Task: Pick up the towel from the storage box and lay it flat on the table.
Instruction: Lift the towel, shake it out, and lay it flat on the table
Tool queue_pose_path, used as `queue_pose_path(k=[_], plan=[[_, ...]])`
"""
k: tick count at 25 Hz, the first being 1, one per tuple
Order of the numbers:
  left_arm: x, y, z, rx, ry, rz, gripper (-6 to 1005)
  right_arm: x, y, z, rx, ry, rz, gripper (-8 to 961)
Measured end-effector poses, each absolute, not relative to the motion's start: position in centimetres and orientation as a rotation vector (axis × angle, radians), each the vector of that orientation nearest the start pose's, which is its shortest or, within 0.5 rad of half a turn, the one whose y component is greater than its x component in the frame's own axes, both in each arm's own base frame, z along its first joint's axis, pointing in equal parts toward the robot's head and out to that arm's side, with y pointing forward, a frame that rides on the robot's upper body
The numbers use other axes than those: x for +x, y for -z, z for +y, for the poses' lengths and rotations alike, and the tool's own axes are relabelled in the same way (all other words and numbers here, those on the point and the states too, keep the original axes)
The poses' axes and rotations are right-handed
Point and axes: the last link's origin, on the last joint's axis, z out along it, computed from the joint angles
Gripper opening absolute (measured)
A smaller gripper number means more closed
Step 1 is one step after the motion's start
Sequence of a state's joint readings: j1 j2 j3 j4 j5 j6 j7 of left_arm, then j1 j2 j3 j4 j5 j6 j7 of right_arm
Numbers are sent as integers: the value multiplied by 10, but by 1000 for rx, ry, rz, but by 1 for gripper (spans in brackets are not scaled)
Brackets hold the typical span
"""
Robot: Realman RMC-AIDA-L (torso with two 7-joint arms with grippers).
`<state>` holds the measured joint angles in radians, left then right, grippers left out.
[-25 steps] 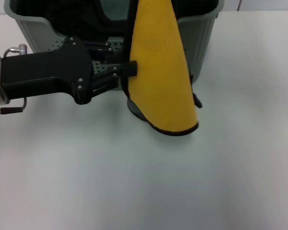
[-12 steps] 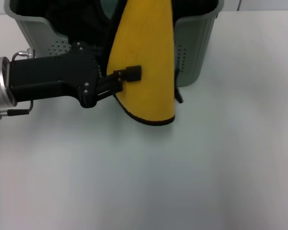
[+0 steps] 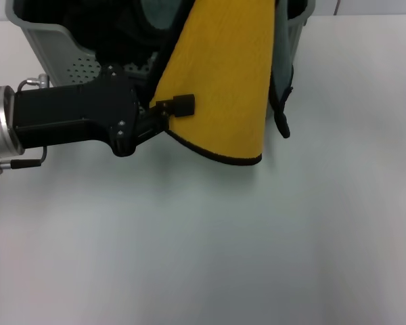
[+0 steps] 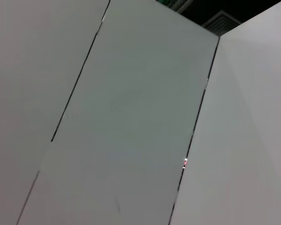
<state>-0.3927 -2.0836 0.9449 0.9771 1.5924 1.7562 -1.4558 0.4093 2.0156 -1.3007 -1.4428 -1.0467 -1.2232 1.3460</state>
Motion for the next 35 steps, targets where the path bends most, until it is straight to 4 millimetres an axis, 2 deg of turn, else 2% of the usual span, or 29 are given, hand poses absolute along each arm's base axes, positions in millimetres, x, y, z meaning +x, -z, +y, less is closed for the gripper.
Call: queue_pose_path(k=[6,16,25,30,35], plan=[[-200,-40,305,-2770,1063,-259,101,61,-118,332,-2249,-1316,-344,8],[-201,-41,304,-2755,1088,-272,105,69,-123,330,-2230,-1308,-323,9],[-213,-59,299,-2647,1227,-303,96,87,-116,327,-2269,-1318,-237,9],[-215,-57,297,-2720,1170,-302,33,99,-112,323,-2288,-1338,-184,8],[-215,-59,295,-2734,1156,-295,21,114,-108,315,-2320,-1377,-80,8]])
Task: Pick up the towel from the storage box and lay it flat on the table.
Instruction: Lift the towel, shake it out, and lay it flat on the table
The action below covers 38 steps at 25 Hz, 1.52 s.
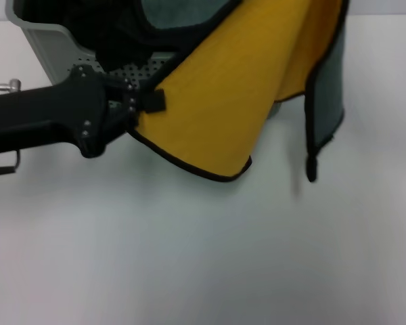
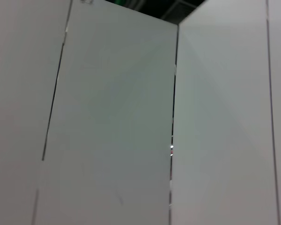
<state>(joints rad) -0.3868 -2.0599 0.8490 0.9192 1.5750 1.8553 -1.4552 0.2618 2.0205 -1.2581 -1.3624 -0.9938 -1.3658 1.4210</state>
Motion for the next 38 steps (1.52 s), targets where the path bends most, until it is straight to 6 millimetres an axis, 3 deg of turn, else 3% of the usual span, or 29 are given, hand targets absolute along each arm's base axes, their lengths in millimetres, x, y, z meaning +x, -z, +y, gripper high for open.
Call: queue_pose_path(k=[7,15,18,23,24,30,32,34,38], plan=[[-205,-101,284,-2676,1232,-183,12,155,-87,297,-2436,-1391,122,8],[-174,-129,304,-2742,1139,-95,20,175,-101,294,-2416,-1441,199,9],[-174,-129,305,-2797,1085,-108,24,182,-96,285,-2460,-1473,241,9],[-185,-126,289,-2917,1011,-119,29,199,-84,257,-2571,-1601,359,8],[-192,-125,275,-2990,929,-123,30,201,-83,250,-2591,-1625,374,8],[-184,-130,250,-3095,912,-32,36,208,-102,219,-2614,-1706,391,8],[-181,-131,248,-3098,933,-38,38,213,-106,218,-2603,-1687,438,9],[-185,-124,250,-3110,897,-116,40,223,-97,225,-2596,-1607,565,9],[-207,-90,273,-3097,766,-375,44,245,-50,248,-2626,-1356,830,9]])
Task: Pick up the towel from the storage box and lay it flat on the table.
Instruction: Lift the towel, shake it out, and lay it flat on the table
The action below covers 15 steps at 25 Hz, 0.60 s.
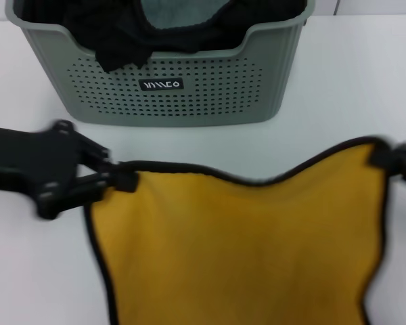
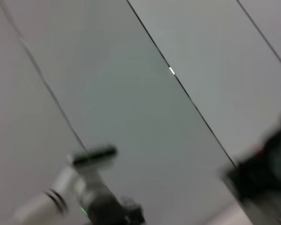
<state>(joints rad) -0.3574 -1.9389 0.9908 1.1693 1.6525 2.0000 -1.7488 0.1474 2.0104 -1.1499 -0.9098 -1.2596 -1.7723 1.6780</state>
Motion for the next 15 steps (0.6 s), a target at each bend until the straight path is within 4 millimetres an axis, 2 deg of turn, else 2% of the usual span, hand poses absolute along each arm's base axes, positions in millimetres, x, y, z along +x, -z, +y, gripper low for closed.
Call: queue_pose_path(k=[2,6,10,15], plan=[[-229,-66,289,-3058,654,-545,47,252,-30,260,-2623,-1260,882,9],[-252,-44,311,-2976,480,-688,51,256,-11,281,-2590,-1139,897,9],[-260,-40,327,-2886,371,-740,55,260,-6,301,-2544,-1032,899,8],[-261,-40,343,-2821,306,-749,60,258,5,319,-2540,-954,910,8]])
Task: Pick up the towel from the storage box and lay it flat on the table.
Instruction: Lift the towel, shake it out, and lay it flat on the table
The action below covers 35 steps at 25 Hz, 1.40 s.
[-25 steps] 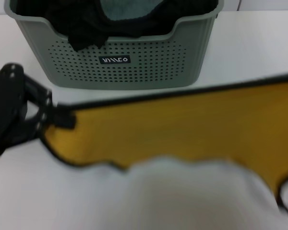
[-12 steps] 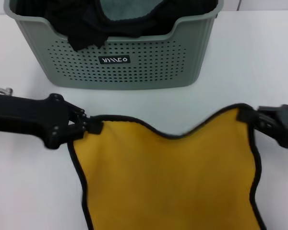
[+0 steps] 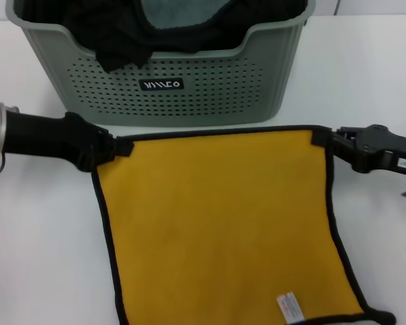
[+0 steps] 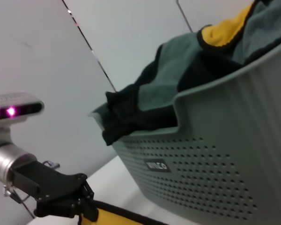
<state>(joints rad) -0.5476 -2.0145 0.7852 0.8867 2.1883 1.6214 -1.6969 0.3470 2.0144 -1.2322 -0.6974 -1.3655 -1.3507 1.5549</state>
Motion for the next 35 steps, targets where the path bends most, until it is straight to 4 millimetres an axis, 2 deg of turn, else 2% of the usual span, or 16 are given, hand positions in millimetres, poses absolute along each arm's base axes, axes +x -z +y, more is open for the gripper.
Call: queue_pose_path(k=[8,16,35], plan=[[-263,-21,363,-2776,164,-757,68,255,19,336,-2524,-887,904,8],[-258,-20,375,-2755,138,-720,77,254,21,342,-2508,-871,891,9],[-254,-19,377,-2752,151,-717,97,250,24,347,-2522,-850,909,24]])
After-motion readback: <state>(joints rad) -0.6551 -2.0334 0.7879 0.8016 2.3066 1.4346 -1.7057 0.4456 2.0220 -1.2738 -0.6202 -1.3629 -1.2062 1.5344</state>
